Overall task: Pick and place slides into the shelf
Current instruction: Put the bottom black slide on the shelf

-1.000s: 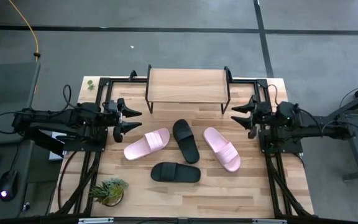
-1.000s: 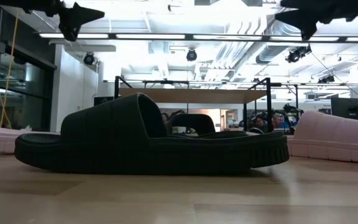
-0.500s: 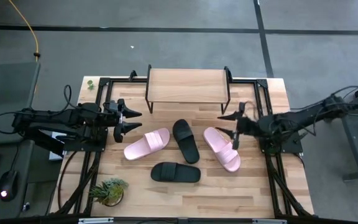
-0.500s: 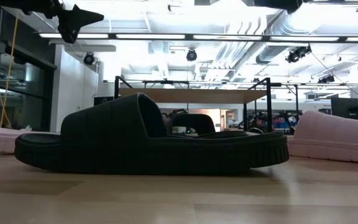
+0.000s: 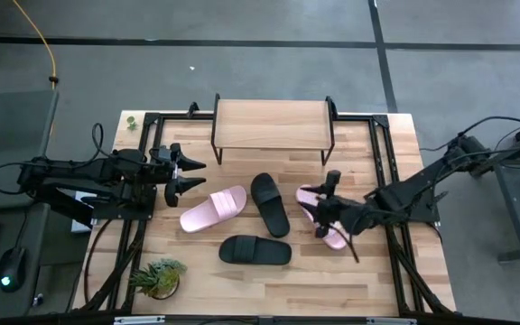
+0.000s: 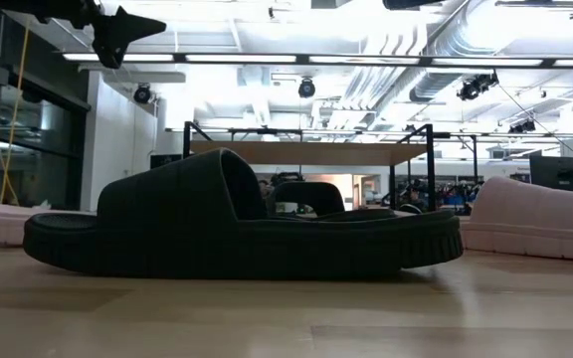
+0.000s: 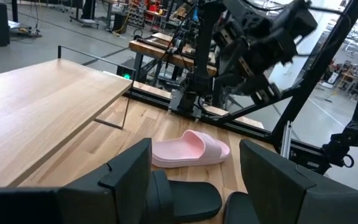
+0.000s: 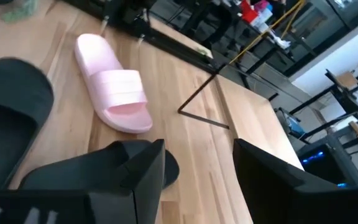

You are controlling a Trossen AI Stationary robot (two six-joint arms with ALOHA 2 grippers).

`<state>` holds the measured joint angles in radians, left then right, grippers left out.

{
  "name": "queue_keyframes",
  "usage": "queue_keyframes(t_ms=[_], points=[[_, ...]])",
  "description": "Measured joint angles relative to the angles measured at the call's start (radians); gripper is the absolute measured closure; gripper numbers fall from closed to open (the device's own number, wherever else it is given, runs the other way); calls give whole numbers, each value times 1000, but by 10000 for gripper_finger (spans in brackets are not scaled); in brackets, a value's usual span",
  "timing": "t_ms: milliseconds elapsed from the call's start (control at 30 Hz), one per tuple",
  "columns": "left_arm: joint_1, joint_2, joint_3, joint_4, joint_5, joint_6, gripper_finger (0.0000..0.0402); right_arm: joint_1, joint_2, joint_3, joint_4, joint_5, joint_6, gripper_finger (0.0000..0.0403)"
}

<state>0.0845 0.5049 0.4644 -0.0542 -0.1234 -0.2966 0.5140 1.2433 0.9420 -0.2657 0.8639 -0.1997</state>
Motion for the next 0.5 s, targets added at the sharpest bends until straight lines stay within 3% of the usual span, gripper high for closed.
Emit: queue_keyframes(t_ms=[300,500], points=[[0,1,0,1,0,0,177,0,76,45,0,-9,5,222],[0,1,0,0,0,0,177,-9,92,45,0,-98,7,222]])
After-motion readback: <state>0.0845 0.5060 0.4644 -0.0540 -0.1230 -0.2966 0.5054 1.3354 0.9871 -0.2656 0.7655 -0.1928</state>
